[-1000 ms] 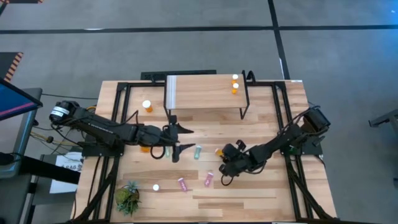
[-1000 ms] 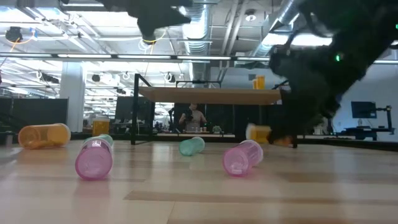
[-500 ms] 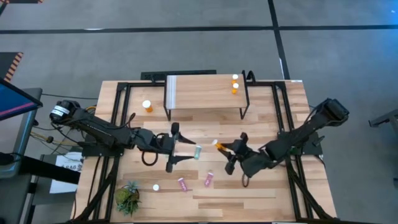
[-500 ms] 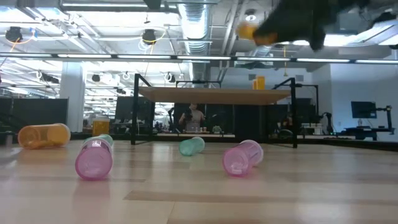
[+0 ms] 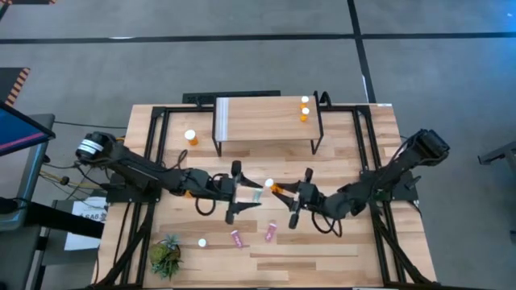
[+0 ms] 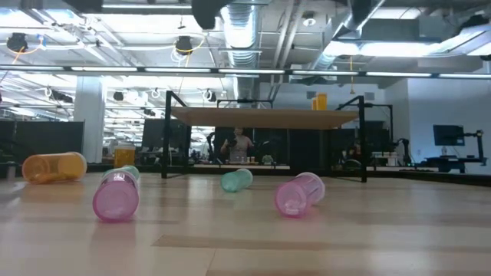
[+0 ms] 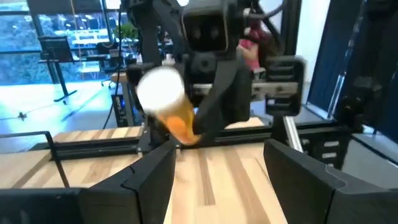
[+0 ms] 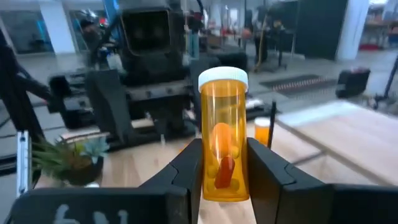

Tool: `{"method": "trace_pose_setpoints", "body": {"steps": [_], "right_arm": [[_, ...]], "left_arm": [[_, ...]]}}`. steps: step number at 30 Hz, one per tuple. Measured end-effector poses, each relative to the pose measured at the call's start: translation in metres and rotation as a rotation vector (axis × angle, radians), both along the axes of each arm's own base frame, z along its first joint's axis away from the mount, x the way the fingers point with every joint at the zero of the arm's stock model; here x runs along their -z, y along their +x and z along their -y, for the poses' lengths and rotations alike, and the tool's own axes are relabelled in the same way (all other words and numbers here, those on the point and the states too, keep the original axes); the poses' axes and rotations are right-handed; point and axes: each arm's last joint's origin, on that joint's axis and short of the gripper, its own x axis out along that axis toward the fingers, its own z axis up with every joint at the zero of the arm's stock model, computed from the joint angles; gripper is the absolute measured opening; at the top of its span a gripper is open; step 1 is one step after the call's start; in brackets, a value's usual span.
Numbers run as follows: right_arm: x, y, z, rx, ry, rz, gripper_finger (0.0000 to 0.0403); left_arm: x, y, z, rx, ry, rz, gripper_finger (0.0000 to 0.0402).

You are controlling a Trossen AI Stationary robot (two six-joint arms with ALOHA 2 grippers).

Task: Pick and place medicine bottles onto shelf by color
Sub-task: Put the small orange pill bottle on the shelf aligned with the other small orange pill bottle

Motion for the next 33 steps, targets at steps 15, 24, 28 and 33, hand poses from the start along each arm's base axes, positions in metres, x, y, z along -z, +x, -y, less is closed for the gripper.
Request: {"method": "trace_pose_setpoints", "body": {"steps": [15, 24, 28, 33], "right_arm": [[-0.004, 0.010, 0.005, -0.101, -0.014, 0.085, 0.0114], [0.010, 0.026, 0.012, -0.136, -0.013, 0.102, 0.0114], [0.010, 0.029, 0.012, -0.158, -0.011, 0.101, 0.0114], [0.010, 0.029, 0.013, -0.157, -0.016, 0.105, 0.0114]], "left_arm": [[-0.005, 0.004, -0.012, -0.008, -0.108, 0.070, 0.0233], [-0.005, 0.004, -0.012, -0.004, -0.106, 0.068, 0.0233], [-0.005, 0.004, -0.012, -0.005, -0.105, 0.068, 0.0233], [-0.005, 0.004, -0.012, -0.005, -0.103, 0.067, 0.0228]]}}
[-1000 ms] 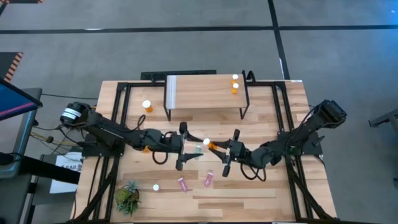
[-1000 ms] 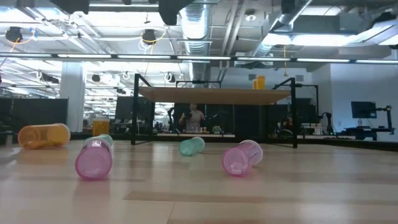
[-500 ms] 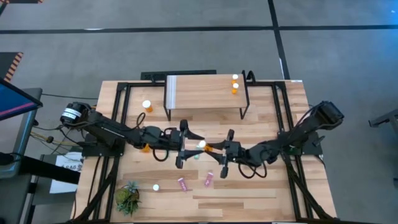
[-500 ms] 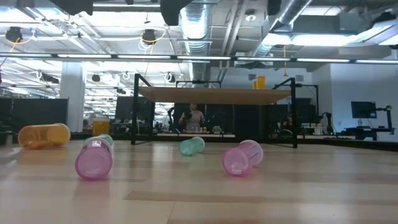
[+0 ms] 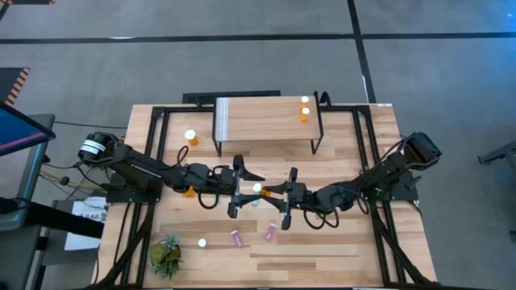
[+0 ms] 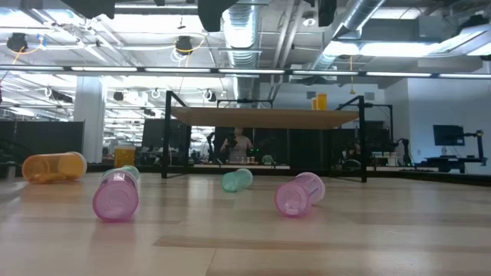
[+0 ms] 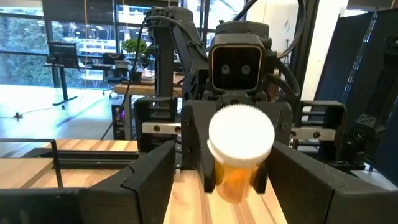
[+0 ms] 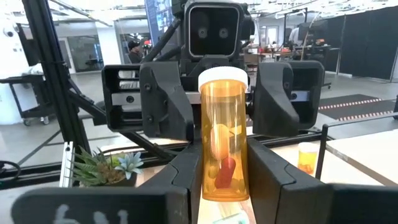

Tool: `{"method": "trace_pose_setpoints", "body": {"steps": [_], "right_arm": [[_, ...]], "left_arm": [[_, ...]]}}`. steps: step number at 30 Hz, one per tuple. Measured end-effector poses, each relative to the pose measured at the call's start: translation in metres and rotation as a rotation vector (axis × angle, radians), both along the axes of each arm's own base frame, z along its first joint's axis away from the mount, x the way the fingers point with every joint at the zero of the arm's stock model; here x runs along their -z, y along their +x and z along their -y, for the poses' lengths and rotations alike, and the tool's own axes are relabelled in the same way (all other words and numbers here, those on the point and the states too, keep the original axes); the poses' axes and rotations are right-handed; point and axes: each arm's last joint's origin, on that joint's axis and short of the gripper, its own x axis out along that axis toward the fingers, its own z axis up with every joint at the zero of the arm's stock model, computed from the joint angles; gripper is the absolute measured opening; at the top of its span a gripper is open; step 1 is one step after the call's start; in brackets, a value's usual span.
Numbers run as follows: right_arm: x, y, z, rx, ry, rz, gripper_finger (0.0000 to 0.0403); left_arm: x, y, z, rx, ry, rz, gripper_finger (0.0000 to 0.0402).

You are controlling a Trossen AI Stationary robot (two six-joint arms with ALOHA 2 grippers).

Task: Pick and place medicine bottles onto shelf by color
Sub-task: Put the small orange pill bottle on the shelf aligned with the other small orange pill bottle

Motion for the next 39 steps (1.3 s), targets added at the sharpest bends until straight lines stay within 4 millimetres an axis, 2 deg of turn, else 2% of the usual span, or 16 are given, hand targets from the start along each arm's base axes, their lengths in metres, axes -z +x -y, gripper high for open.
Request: {"method": "trace_pose_setpoints", "body": {"steps": [11, 17, 30, 39], "right_arm": [[0.000, 0.000, 0.000, 0.004, 0.000, -0.002, 0.0114], [0.001, -0.001, 0.000, 0.003, -0.016, -0.029, 0.0126], [0.001, -0.005, -0.001, -0.010, -0.014, -0.100, 0.0191], [-0.015, -0.016, 0.004, 0.006, 0.024, -0.330, 0.0211]], "left_arm": [[0.000, 0.000, 0.000, 0.002, 0.005, 0.000, 0.0129], [0.001, 0.000, 0.000, 0.003, -0.002, -0.010, 0.0094], [0.002, 0.000, 0.000, -0.004, 0.000, -0.029, 0.0089], [0.006, -0.006, -0.003, -0.051, 0.024, -0.146, 0.0089]]}}
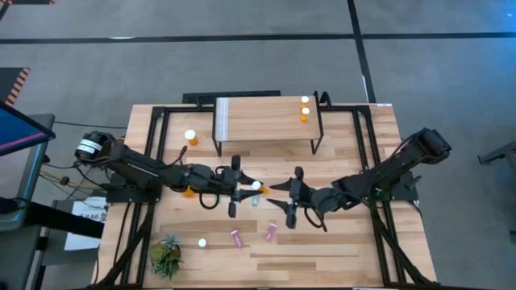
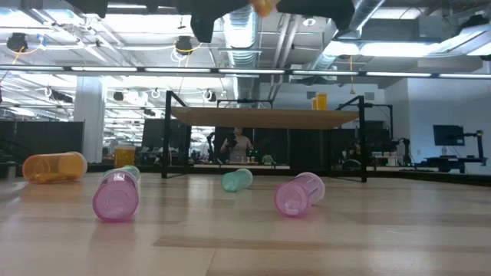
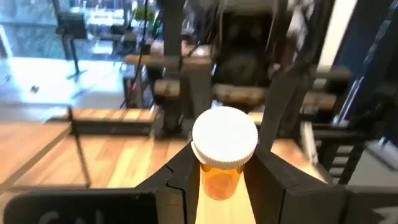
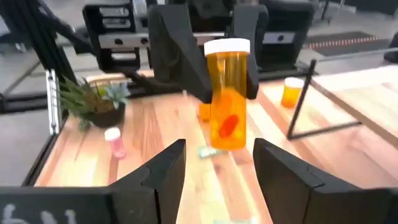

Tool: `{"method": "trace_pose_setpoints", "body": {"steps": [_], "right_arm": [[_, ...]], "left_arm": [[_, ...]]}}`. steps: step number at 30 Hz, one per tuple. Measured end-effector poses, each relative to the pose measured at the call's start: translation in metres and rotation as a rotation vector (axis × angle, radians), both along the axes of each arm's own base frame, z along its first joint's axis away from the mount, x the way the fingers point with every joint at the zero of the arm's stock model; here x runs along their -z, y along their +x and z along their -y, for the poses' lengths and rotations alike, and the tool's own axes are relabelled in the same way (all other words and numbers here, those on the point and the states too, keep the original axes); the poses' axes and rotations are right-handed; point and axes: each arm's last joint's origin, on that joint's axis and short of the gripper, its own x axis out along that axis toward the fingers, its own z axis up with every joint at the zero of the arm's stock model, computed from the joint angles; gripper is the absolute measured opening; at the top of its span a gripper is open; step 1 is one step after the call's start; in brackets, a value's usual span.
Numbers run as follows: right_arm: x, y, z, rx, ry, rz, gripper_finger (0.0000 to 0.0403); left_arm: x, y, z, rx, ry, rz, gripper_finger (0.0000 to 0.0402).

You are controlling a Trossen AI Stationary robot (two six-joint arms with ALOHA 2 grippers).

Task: Pick and place medicine bottles onto shelf by color
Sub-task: Put the small orange pill bottle on the shelf aligned with the other small orange pill bottle

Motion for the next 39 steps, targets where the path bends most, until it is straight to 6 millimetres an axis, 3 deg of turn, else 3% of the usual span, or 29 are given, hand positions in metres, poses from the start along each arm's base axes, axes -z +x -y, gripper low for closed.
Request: {"method": "trace_pose_setpoints", "body": {"steps": [9, 14, 22, 27, 39], "right_arm": [[-0.032, 0.008, 0.007, -0.013, -0.004, 0.001, 0.0217], [-0.031, 0.023, 0.017, -0.001, -0.038, -0.101, 0.0225], [-0.037, 0.036, 0.022, -0.026, -0.049, -0.105, 0.0235], [-0.036, 0.039, 0.029, -0.033, -0.003, -0.109, 0.0235], [-0.014, 0.059, 0.041, -0.037, 0.008, -0.158, 0.0235]], "left_arm": [[0.012, -0.003, -0.003, -0.050, 0.036, -0.156, 0.0089], [0.008, -0.001, -0.002, -0.065, 0.041, -0.193, 0.0089], [0.009, -0.001, -0.002, -0.067, 0.045, -0.207, 0.0090], [0.009, -0.001, -0.002, -0.067, 0.045, -0.205, 0.0090], [0.013, -0.001, -0.002, -0.068, 0.053, -0.235, 0.0090]]}}
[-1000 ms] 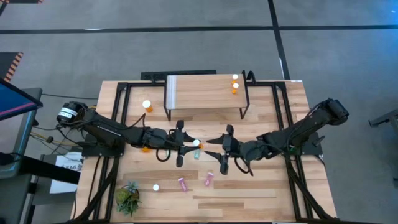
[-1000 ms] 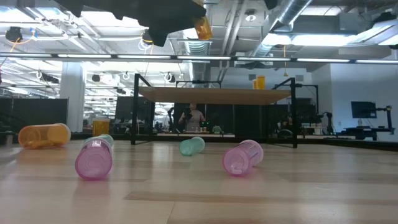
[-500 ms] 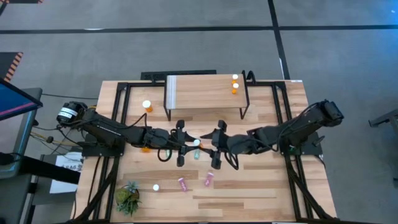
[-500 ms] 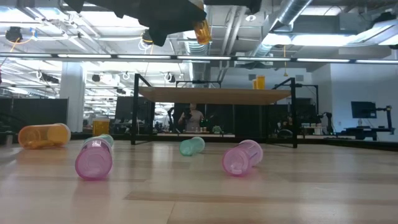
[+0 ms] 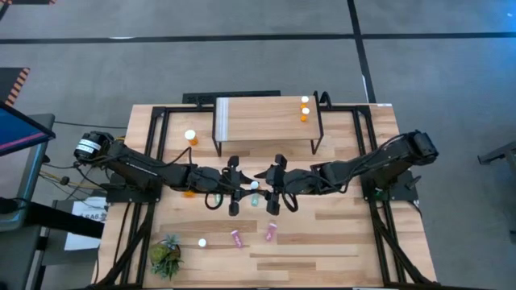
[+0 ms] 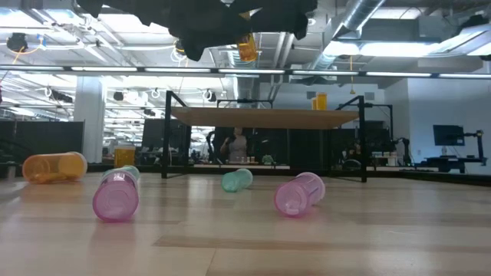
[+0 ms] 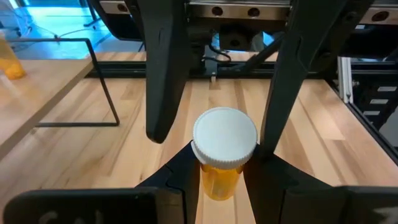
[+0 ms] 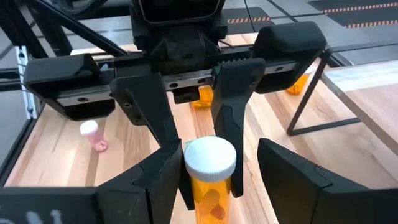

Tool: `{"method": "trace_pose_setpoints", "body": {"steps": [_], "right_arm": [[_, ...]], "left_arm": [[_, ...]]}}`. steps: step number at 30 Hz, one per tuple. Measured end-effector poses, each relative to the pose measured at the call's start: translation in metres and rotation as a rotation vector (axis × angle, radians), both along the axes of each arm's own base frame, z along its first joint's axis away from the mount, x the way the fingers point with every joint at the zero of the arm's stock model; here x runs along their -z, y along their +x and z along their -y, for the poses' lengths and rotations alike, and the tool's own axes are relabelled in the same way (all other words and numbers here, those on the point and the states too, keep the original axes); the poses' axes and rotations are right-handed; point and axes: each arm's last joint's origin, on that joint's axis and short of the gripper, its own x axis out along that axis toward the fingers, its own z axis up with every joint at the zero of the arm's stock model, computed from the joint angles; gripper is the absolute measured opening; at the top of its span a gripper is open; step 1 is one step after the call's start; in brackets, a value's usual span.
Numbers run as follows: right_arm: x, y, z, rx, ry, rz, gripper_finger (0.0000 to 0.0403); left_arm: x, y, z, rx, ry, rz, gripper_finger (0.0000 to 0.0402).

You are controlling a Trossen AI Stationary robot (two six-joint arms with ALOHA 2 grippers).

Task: Pick and place medicine bottles onto shelf by color
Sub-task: Put the small orange pill bottle on the shelf aligned with the other small orange pill bottle

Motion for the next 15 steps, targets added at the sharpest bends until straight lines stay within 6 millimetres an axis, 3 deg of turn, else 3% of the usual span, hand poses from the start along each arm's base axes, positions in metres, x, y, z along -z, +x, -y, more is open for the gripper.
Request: {"method": "trace_pose_setpoints", "body": {"steps": [15], "right_arm": [[0.0007, -0.0003, 0.0001, 0.000, -0.004, -0.018, 0.0228]], "left_arm": [[-0.0003, -0.0002, -0.0001, -0.001, -0.002, 0.001, 0.0090]]}}
